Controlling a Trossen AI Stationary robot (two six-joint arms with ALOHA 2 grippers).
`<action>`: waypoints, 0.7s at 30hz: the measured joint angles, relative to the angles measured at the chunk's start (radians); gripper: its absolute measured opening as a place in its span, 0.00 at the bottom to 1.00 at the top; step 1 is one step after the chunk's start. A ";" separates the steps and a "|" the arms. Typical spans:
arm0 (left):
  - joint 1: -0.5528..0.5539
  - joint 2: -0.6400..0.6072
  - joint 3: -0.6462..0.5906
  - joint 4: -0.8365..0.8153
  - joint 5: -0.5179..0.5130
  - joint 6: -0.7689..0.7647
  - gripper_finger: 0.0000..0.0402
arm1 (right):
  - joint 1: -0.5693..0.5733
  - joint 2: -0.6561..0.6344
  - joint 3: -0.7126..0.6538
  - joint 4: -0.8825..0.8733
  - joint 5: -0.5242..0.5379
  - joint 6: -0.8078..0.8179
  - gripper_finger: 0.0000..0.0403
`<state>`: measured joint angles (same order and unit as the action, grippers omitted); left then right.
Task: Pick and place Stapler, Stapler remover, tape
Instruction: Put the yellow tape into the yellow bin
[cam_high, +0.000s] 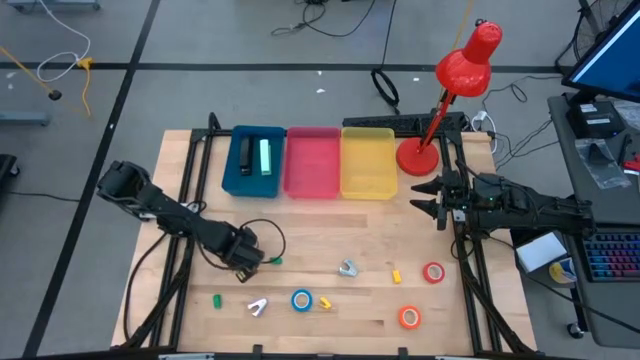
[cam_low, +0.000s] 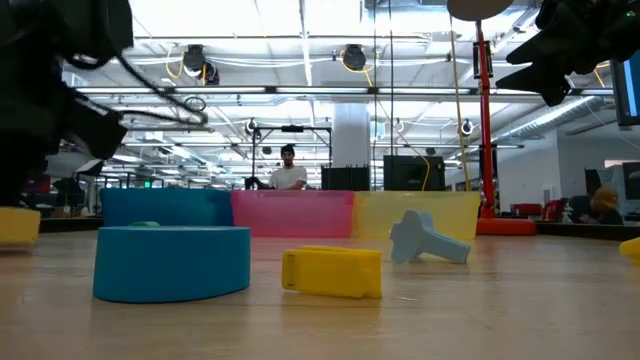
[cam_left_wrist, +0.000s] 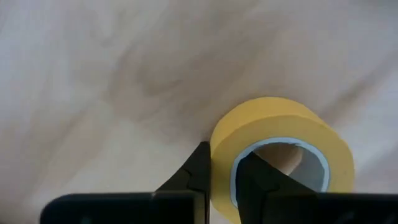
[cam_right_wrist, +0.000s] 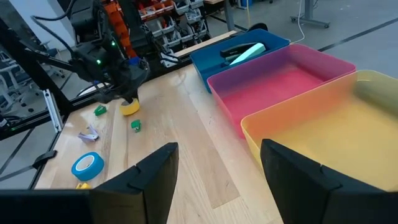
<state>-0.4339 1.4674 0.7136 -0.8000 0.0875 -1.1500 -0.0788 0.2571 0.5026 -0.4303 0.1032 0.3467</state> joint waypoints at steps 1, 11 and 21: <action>0.000 -0.012 0.002 0.004 0.000 -0.001 0.09 | 0.000 0.000 0.000 0.000 0.000 0.000 0.55; 0.014 -0.252 0.002 0.142 -0.146 -0.012 0.09 | 0.000 0.001 0.000 0.014 0.000 0.118 0.55; 0.115 -0.340 0.003 0.572 -0.310 0.144 0.09 | 0.000 0.102 0.001 0.209 -0.002 0.104 0.55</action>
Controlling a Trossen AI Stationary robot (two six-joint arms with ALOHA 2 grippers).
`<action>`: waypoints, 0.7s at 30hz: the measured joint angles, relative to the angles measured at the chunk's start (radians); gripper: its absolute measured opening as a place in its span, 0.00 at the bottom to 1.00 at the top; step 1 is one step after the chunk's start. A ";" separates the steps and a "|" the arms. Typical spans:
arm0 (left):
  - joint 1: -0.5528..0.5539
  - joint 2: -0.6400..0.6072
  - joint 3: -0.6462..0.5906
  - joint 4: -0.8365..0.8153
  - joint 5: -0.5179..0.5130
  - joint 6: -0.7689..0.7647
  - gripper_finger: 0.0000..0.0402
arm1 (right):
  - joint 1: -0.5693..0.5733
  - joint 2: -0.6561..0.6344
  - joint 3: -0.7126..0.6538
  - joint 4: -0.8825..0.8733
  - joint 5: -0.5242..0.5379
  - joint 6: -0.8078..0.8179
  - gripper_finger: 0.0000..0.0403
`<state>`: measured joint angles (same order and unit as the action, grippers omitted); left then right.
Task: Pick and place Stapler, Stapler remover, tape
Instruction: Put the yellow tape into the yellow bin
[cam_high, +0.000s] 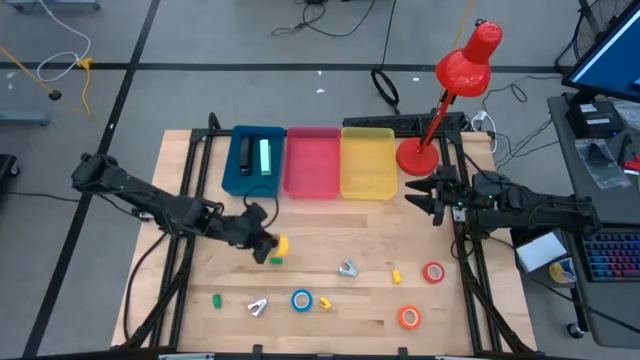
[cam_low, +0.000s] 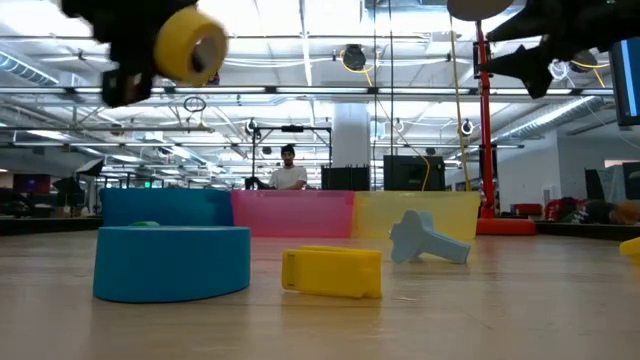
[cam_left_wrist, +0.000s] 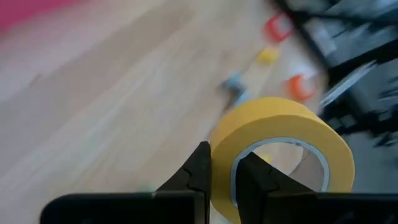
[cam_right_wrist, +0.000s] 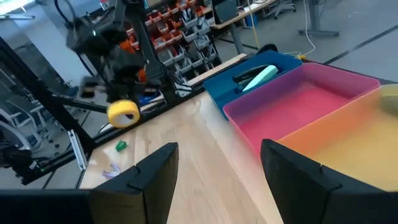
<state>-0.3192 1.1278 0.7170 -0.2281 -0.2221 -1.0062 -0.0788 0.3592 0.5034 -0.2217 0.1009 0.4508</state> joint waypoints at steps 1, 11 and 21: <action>0.013 0.002 0.000 0.048 0.000 0.023 0.09 | 0.000 0.018 0.000 0.015 0.000 -0.003 0.55; 0.116 0.072 0.000 0.396 0.040 0.121 0.09 | 0.003 0.226 0.000 0.163 -0.036 -0.033 0.55; 0.166 0.191 0.000 0.643 0.083 -0.034 0.09 | 0.029 0.459 0.000 0.551 -0.132 -0.143 0.55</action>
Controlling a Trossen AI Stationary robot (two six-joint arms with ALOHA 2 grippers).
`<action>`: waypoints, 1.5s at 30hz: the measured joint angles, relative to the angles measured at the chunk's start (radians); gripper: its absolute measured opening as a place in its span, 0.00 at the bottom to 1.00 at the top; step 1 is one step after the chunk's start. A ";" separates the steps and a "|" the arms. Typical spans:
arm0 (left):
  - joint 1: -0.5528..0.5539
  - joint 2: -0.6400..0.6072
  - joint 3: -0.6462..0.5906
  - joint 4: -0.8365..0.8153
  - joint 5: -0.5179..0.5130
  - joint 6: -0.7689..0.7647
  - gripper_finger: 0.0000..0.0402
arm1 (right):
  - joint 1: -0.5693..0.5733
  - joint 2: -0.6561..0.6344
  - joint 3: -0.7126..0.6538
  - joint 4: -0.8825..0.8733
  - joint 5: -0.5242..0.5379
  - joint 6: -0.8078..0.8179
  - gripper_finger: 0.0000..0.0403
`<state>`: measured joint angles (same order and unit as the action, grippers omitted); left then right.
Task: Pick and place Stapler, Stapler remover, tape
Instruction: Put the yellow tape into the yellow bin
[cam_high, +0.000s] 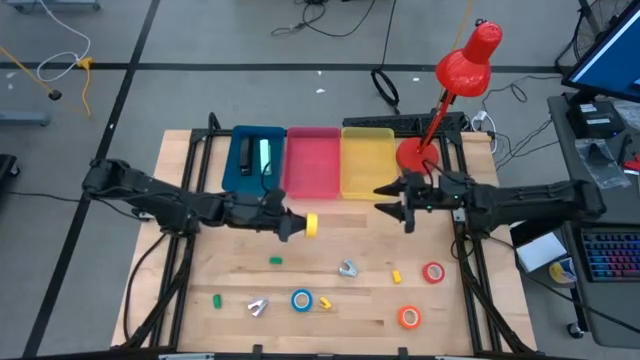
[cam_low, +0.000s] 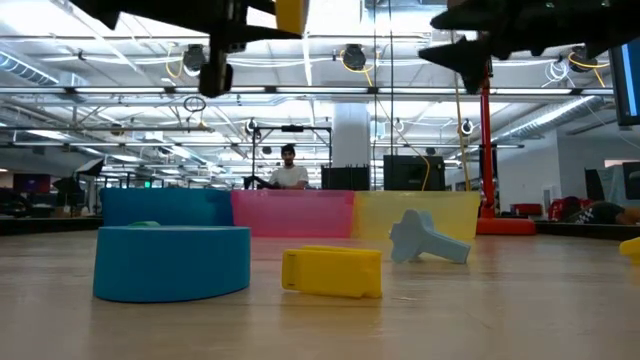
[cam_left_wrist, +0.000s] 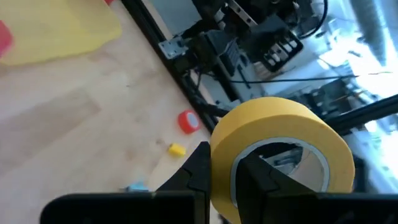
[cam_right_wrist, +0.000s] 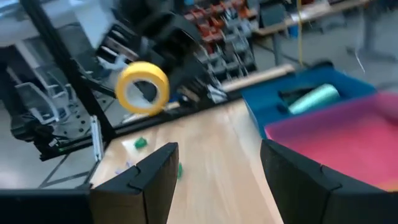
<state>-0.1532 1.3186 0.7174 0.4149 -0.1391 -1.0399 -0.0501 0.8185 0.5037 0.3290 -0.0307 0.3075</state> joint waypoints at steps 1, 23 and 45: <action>0.006 0.016 0.000 0.026 0.018 -0.014 0.09 | 0.007 0.024 0.000 0.044 0.000 -0.013 0.55; 0.137 0.135 0.000 0.241 0.218 -0.258 0.09 | 0.098 0.466 0.092 0.608 0.132 -0.330 0.55; 0.139 0.135 0.000 0.269 0.255 -0.287 0.09 | 0.096 0.555 0.272 0.368 0.152 -0.476 0.55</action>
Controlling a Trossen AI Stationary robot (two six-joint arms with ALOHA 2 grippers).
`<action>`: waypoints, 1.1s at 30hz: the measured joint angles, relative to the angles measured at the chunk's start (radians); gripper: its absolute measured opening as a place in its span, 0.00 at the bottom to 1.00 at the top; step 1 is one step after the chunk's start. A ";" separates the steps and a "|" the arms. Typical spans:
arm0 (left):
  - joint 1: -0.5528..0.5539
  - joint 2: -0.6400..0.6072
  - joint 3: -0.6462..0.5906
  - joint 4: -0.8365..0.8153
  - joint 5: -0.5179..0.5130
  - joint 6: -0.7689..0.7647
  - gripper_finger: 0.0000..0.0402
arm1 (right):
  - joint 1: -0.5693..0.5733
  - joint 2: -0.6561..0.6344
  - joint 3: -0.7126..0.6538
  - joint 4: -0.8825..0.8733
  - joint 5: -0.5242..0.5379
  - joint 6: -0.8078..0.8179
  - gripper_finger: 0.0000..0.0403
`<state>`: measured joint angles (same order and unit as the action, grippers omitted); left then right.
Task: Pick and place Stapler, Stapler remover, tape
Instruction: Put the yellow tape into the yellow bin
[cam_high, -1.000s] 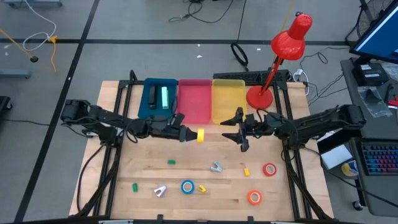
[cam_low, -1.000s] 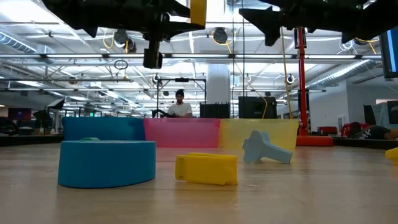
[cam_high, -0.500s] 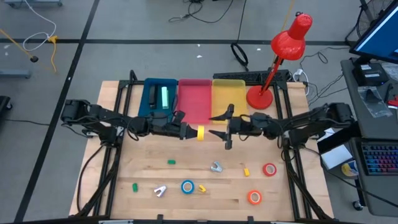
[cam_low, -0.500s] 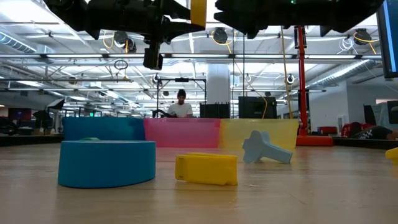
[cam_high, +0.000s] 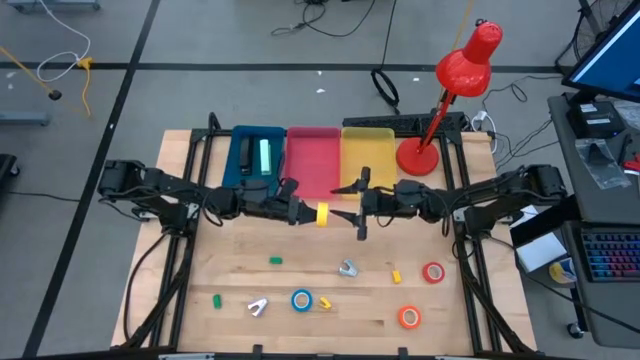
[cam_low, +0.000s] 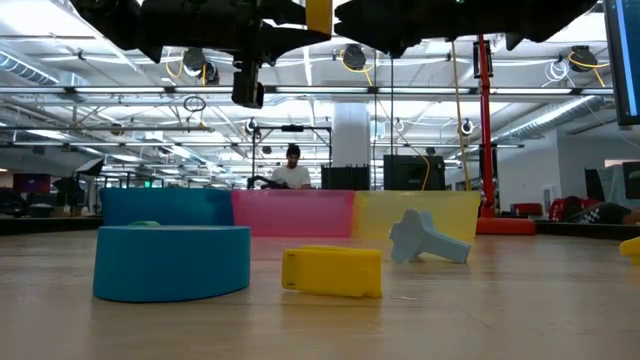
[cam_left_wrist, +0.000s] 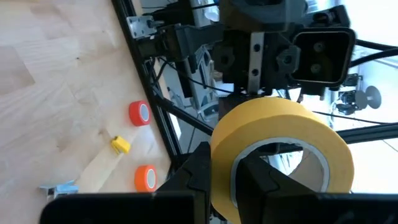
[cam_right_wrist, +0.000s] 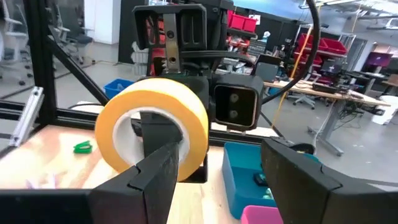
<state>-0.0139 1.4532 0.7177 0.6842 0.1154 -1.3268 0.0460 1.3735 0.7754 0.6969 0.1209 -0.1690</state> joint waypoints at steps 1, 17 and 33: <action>0.000 0.000 0.000 0.000 0.000 0.001 0.09 | 0.000 0.000 0.002 0.001 0.012 -0.006 0.55; 0.001 0.000 0.000 0.000 0.000 -0.004 0.09 | -0.001 0.018 0.002 0.000 0.015 0.011 0.55; 0.001 -0.001 0.000 -0.022 0.012 -0.012 0.09 | 0.002 0.129 0.091 0.056 0.033 0.009 0.55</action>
<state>-0.0132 1.4521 0.7177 0.6624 0.1272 -1.3392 0.0479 1.5024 0.8661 0.7532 0.1535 -0.1596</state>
